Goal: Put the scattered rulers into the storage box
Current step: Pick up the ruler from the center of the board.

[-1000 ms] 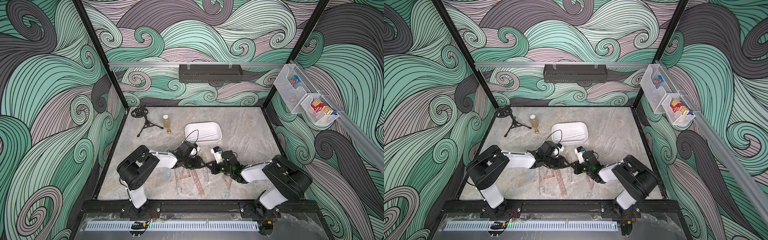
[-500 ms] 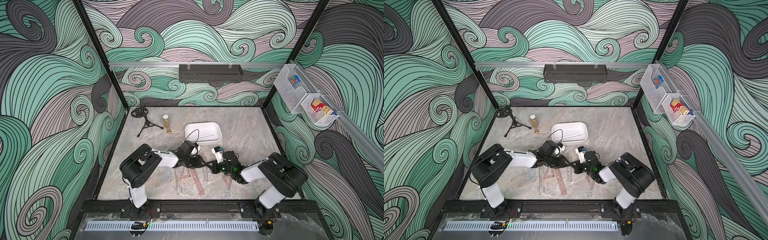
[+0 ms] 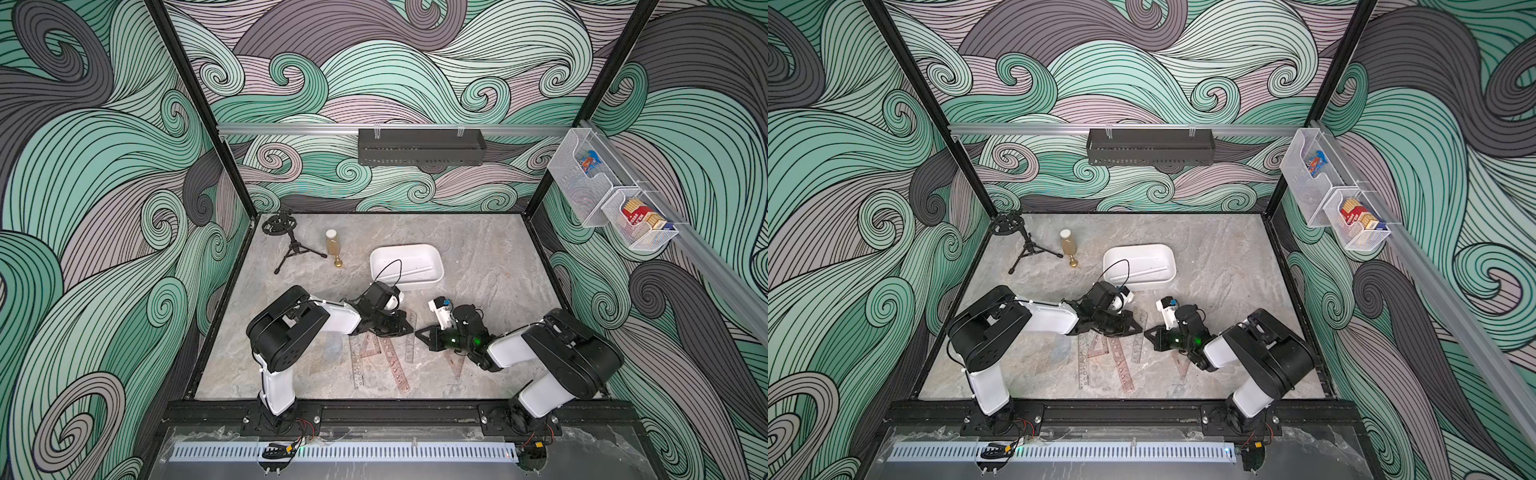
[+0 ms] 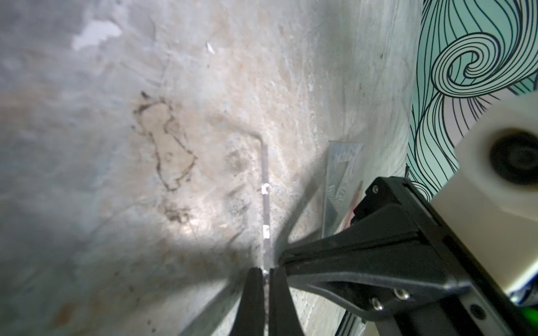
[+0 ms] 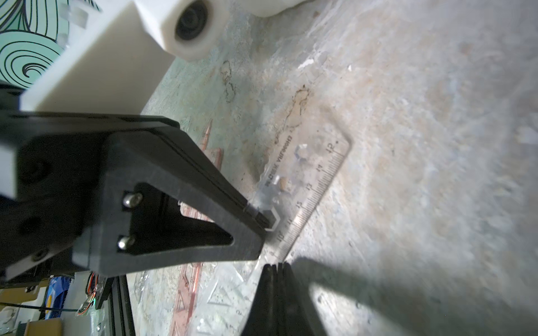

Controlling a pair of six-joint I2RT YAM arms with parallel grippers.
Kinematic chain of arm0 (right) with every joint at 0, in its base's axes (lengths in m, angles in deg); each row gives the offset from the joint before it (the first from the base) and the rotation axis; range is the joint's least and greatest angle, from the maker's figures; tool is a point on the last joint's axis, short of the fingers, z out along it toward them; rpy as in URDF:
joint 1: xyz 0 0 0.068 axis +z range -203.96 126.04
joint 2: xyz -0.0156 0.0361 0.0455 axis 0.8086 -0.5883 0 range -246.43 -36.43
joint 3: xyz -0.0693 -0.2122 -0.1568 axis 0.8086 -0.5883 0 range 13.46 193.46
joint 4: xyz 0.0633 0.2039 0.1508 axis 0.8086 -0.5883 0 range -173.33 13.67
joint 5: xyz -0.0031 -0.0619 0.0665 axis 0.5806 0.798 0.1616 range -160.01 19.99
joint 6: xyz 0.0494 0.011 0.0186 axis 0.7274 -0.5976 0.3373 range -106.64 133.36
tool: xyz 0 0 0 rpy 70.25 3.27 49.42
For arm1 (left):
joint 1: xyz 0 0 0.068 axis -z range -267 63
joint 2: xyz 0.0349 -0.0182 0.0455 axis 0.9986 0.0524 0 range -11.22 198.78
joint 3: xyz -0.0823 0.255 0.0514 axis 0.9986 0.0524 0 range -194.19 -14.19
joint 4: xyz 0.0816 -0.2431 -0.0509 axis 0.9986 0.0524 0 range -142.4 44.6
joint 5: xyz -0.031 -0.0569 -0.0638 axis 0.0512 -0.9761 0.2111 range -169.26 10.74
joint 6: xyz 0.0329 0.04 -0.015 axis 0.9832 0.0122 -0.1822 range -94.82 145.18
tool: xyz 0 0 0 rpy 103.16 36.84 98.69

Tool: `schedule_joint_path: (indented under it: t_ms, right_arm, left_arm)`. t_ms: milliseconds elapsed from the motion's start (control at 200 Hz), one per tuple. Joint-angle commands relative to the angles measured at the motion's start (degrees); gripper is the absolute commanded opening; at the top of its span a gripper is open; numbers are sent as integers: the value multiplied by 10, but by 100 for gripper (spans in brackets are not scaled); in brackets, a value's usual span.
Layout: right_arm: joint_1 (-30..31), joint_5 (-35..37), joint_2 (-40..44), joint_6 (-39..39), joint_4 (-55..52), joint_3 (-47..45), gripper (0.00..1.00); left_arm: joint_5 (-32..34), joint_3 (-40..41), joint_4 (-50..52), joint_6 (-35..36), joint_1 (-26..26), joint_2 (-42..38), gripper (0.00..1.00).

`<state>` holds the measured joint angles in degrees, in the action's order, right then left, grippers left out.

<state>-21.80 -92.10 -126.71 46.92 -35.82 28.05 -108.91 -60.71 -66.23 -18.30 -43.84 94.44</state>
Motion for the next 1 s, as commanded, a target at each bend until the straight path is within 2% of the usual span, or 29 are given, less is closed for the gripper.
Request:
schedule_joint_path:
  t_ms: [0, 95, 160, 315, 455, 600, 710, 886, 996]
  right_arm:
    - [-24, -26, 45, -18, -82, 1, 0]
    - [-46, -40, 102, -45, -130, 18, 0]
    - [-64, -54, 146, -59, -152, 28, 5]
    - [-112, -124, 221, -62, -155, 45, 27]
    - [-140, -199, 234, -35, -116, 62, 55]
    - [-140, -262, 219, 15, -42, 65, 66]
    - [-139, -286, 209, 49, 11, 62, 63]
    - [-133, -300, 193, 94, 86, 54, 43]
    - [-133, -305, 181, 104, 105, 55, 25]
  left_arm:
    - [29, -13, 71, 30, 3, 3, 0]
    - [23, -33, 106, 71, 1, -20, 0]
    - [6, -53, 137, 111, -3, -42, 0]
    - [-58, -100, 213, 206, -18, -97, 0]
    - [-134, -118, 257, 264, -31, -135, 0]
    - [-187, -114, 264, 289, -41, -163, 0]
    - [-208, -110, 259, 292, -43, -171, 0]
    - [-223, -105, 256, 293, -44, -168, 0]
    - [-226, -103, 255, 294, -45, -170, 0]
